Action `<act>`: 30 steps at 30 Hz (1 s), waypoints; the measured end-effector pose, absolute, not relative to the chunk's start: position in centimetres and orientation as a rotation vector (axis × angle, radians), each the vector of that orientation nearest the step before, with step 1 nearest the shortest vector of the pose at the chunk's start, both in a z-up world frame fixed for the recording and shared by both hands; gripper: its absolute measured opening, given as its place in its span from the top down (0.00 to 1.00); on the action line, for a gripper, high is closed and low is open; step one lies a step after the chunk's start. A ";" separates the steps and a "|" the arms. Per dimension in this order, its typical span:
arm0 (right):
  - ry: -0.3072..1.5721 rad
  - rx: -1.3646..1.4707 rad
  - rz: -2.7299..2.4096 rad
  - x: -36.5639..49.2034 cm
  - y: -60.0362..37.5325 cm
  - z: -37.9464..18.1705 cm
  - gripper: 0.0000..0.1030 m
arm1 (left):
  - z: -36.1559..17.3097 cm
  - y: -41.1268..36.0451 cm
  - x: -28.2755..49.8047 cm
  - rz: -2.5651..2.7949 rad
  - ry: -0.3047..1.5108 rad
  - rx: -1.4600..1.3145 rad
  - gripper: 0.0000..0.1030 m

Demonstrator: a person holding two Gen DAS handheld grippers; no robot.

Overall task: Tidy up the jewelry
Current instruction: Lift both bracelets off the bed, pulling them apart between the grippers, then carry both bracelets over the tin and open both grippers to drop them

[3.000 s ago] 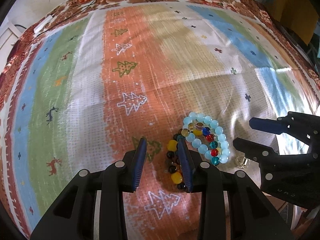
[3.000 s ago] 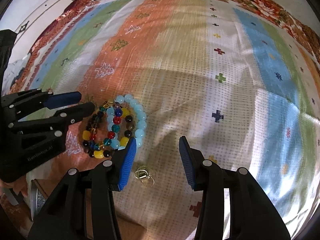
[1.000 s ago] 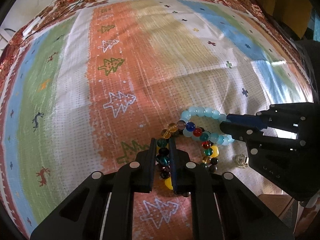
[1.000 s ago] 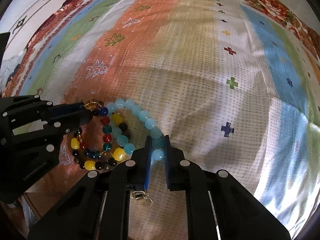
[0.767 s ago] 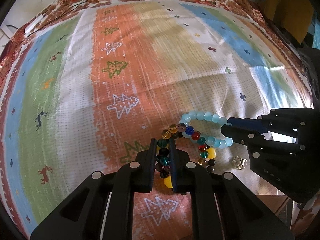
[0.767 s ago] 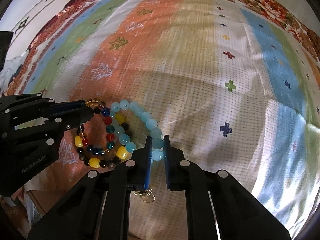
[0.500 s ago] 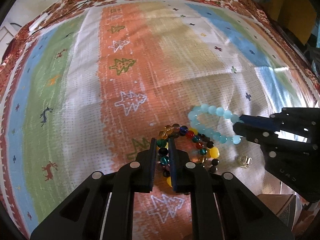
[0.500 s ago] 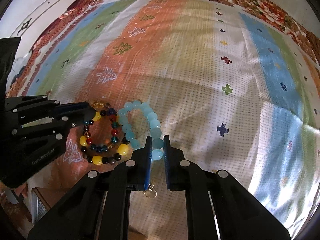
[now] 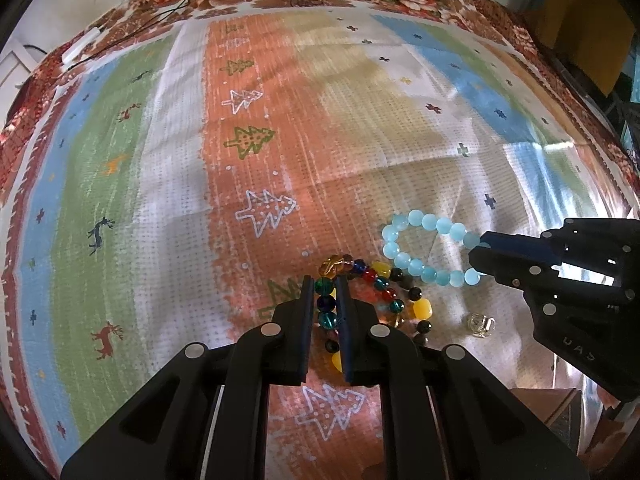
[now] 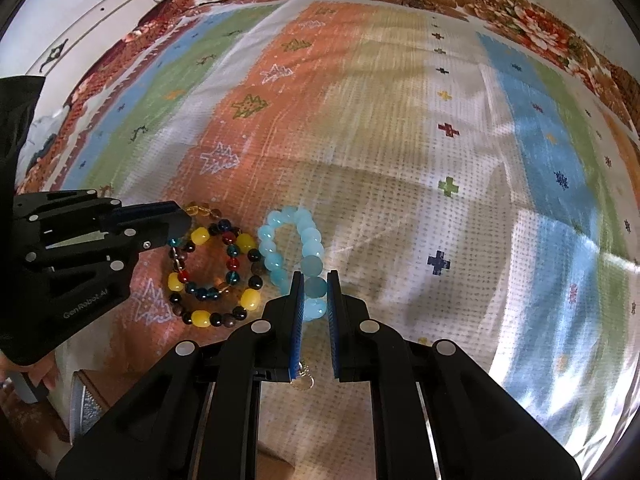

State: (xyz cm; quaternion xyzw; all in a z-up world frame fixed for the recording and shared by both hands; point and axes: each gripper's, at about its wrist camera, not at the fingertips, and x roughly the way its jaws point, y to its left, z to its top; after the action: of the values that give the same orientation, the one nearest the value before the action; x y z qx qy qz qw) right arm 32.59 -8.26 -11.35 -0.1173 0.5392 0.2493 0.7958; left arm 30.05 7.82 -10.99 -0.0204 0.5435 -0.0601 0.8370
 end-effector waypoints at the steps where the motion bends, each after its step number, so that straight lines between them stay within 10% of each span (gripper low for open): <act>1: 1.155 -0.252 0.537 32.5 -8.3 -11.2 0.88 | -10.9 7.8 30.0 -0.126 1.147 -0.045 0.90; 30: 0.989 -0.212 0.551 28.1 -9.8 -4.2 0.88 | -4.5 7.9 25.3 -0.091 1.020 -0.093 0.91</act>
State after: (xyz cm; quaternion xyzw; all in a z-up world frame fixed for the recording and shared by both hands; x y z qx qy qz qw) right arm 28.10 -9.77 -4.17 -0.1001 0.4674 0.2606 0.8388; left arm 25.33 7.87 -4.47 -0.0445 0.4877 -0.0435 0.8708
